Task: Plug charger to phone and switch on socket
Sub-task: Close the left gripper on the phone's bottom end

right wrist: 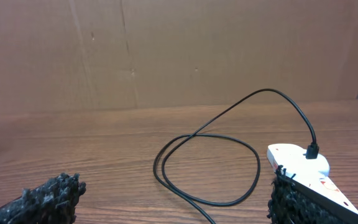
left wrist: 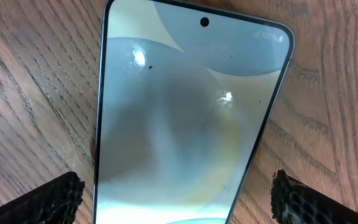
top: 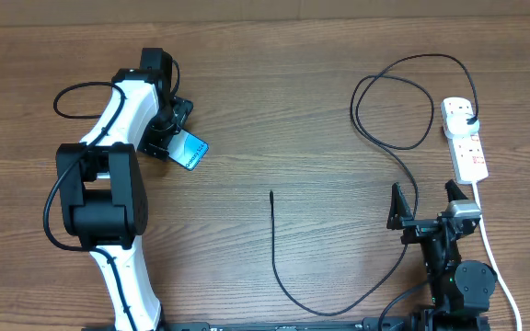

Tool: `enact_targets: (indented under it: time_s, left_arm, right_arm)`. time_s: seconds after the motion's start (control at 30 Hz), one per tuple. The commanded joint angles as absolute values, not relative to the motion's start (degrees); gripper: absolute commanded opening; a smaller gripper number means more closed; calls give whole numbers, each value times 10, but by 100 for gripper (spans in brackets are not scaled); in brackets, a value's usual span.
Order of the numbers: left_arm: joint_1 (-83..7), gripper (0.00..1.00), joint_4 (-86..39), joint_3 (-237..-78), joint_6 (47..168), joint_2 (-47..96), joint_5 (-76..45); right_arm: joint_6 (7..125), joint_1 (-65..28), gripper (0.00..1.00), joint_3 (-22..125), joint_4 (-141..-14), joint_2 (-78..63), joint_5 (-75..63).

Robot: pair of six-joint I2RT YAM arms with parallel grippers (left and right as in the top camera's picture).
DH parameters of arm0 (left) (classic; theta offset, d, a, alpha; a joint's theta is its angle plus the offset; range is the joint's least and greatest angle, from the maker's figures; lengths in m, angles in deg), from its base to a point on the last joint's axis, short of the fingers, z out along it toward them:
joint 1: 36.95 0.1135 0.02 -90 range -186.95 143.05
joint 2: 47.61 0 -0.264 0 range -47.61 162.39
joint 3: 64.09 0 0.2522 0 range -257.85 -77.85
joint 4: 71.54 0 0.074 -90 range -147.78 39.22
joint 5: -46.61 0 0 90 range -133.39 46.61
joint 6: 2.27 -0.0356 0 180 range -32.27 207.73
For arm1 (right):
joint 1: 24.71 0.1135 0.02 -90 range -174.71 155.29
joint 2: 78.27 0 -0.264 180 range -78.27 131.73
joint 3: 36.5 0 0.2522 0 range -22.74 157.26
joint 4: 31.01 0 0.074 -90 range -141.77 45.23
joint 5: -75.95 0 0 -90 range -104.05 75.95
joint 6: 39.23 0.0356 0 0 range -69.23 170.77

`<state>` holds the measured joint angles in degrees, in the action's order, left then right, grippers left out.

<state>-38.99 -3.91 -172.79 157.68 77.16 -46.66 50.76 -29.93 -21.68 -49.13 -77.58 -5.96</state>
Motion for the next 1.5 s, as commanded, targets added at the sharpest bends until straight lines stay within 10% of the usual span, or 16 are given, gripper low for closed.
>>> enact_targets:
  time_s: [0.0, 1.47]
  left_arm:
    - [-392, 100, -41, -1736, 1567, 778, -470]
    - [-399, 100, -46, -1736, 1572, 802, -498]
  right_arm:
    - [508, -300, 100, -223, -490, -781, -65]
    - [508, -300, 100, -223, -490, -781, -65]
